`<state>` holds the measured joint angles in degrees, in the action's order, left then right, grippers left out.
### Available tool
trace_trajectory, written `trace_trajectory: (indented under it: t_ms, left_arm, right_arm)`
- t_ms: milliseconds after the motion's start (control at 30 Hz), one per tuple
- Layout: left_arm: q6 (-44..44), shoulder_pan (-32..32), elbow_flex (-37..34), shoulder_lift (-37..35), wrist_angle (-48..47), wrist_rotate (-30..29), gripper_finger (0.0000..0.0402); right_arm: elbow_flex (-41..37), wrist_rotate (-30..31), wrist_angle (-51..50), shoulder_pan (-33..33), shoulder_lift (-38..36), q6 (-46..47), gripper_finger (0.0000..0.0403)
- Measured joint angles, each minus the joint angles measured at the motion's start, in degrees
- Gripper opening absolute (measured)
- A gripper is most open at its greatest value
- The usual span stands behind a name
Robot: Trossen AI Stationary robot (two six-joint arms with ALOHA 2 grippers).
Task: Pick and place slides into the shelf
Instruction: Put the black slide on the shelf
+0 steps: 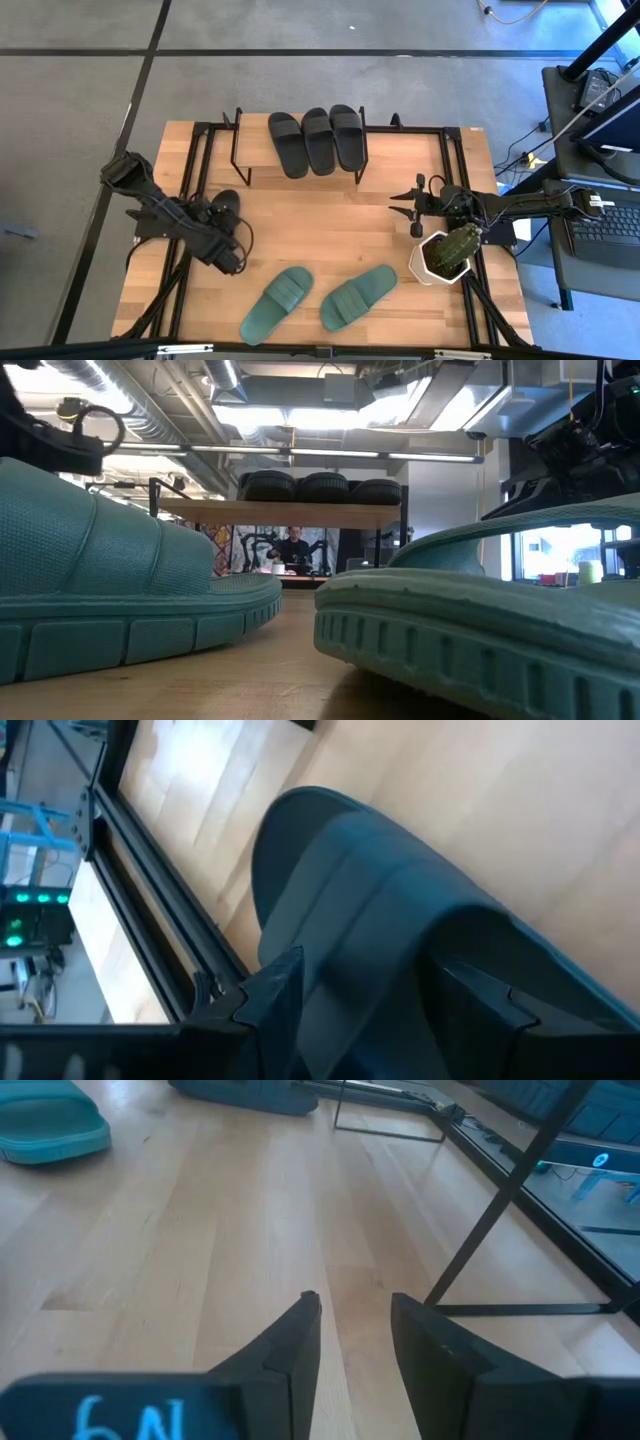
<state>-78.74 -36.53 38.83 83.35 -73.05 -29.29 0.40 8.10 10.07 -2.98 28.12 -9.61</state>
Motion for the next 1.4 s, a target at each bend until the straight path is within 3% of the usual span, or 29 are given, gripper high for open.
trace_trajectory:
  t_ms: [367, 1133, 1233, 1400]
  left_arm:
    - [11.64, 7.6, 0.0, 0.0, 3.05, -0.3, 0.0185]
    - [11.87, 8.78, 0.0, 0.0, 5.13, -3.33, 0.0183]
    - [11.87, 8.78, 0.0, 0.0, 5.24, -3.14, 0.0168]
    - [11.92, 8.78, 0.0, 0.0, 5.2, -3.13, 0.0108]
  right_arm:
    - [0.0, 0.0, -0.01, 0.0, 0.0, -0.19, 0.0126]
    - [0.0, -0.04, -0.06, 0.0, -0.02, -1.02, 0.0126]
    - [0.0, -0.04, -0.07, 0.0, 0.0, -1.0, 0.0126]
    - [0.0, -0.04, -0.07, 0.0, -0.01, -0.98, 0.0126]
